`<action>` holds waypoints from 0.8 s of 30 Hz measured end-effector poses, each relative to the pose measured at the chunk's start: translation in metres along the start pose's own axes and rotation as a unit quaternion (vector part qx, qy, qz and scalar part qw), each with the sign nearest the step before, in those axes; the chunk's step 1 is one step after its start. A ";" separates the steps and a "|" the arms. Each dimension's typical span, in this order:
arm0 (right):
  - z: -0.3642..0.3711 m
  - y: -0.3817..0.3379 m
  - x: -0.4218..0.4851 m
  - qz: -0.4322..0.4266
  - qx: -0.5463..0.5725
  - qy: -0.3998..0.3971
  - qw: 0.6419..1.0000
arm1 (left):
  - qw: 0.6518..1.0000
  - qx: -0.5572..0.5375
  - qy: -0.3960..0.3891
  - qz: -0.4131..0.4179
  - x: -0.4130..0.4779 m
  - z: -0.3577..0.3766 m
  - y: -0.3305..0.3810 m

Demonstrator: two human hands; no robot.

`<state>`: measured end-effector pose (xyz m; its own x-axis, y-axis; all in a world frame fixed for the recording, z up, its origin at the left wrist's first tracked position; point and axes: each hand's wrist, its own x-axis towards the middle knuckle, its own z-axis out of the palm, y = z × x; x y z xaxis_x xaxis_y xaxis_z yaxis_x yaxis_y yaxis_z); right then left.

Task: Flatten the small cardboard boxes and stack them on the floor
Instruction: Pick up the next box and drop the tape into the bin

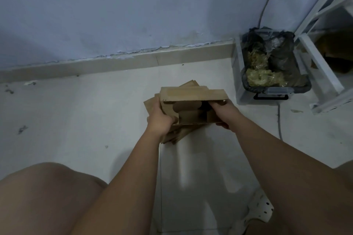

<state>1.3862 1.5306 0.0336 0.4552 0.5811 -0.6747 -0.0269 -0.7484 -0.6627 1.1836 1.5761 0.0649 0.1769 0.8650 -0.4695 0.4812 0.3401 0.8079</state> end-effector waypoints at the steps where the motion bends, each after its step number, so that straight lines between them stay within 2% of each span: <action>1: 0.001 -0.001 -0.002 0.002 -0.020 0.003 1.000 | 1.000 -0.005 0.000 0.017 -0.003 0.000 0.002; 3: 0.005 0.000 -0.006 0.017 -0.058 0.017 0.998 | 0.998 -0.001 -0.002 0.062 -0.005 0.001 0.005; 6: 0.009 0.007 -0.012 0.016 -0.040 0.064 0.997 | 0.992 0.048 0.017 0.111 -0.007 0.005 0.009; 10: 0.008 0.009 -0.021 -0.048 -0.126 0.091 0.987 | 0.968 0.190 0.140 0.083 -0.016 0.011 0.007; 13: 0.008 0.006 -0.024 -0.052 -0.189 0.109 0.975 | 0.957 0.245 0.142 0.069 -0.024 0.015 0.000; 16: 0.012 0.003 -0.026 -0.056 -0.220 0.145 0.963 | 0.960 0.229 0.155 0.045 -0.027 0.018 -0.003; 19: 0.021 0.004 -0.032 -0.074 -0.225 0.146 0.961 | 0.964 0.210 0.164 0.008 -0.026 0.020 -0.003; 24: 0.024 0.008 -0.042 -0.098 -0.199 0.141 0.965 | 0.972 0.170 0.159 0.013 -0.021 0.016 -0.002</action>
<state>1.3459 1.5075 0.0485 0.6426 0.6554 -0.3969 0.4022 -0.7294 -0.5534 1.1928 1.5514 0.0676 -0.0567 0.9604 -0.2728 0.7458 0.2224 0.6279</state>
